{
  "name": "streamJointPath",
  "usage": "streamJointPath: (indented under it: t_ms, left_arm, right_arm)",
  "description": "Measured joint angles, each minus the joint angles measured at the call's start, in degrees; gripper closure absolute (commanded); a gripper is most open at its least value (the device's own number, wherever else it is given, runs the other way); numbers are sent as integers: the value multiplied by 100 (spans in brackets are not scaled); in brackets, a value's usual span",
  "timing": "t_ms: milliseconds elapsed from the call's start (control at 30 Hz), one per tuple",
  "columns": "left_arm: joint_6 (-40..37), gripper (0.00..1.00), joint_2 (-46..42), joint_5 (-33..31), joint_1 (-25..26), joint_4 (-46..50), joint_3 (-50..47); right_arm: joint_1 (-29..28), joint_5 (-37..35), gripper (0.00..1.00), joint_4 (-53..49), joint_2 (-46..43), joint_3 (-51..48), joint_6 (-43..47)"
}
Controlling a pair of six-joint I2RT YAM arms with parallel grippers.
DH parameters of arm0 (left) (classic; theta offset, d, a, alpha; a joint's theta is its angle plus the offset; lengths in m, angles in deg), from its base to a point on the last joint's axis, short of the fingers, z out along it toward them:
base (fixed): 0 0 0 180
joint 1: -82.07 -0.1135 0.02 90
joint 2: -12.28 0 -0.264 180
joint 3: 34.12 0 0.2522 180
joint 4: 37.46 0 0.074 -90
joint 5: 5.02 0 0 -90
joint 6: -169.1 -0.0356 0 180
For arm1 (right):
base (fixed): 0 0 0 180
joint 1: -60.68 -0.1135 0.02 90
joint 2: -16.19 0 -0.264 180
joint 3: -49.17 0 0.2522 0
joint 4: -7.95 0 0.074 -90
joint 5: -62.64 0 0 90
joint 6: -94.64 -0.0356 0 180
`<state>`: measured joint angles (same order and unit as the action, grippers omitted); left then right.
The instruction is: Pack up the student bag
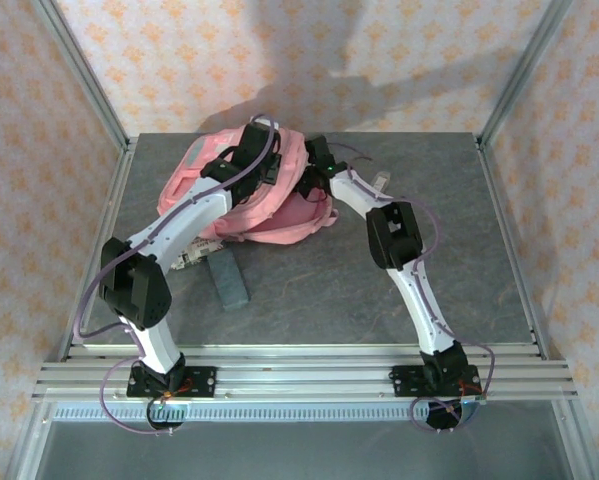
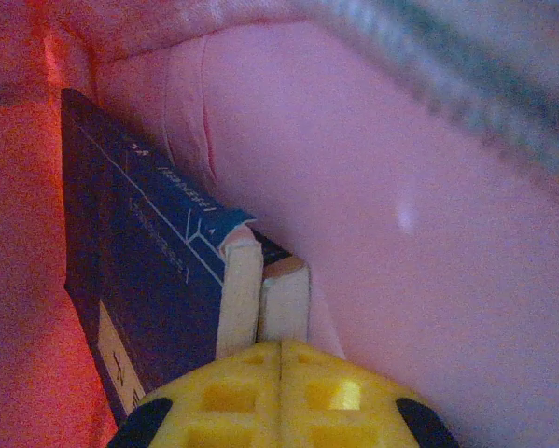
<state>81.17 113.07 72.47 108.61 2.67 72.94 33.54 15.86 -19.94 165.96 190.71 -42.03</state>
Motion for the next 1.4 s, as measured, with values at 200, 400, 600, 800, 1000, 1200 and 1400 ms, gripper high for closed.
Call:
streamJointPath:
  t_ms: [200,400,600,800,1000,1200,1400]
  left_arm:
    - [295,100,343,-37,105,42,225]
    - [638,100,981,-31,236,111,909]
    - [1123,100,1825,-81,428,387,1926]
    - [1644,100,2660,-142,721,754,2946]
    - [1897,56,3279,-109,835,901,3689]
    - [2177,40,2614,22,833,608,2566]
    - [2811,24,-308,199,798,-699,-1572]
  right_arm:
    - [39,-17,76,413,-752,-1318,249]
    - [420,-402,72,452,-2896,-3827,586]
    - [929,-1110,72,363,-4404,-5112,1043]
    - [914,-1683,76,304,-5340,-6334,1211]
    - [706,-1969,77,363,-5974,-7267,1204]
    - [146,-2037,72,660,-6098,-7678,1209]
    - [-199,-1998,63,1047,-6218,-7923,1300]
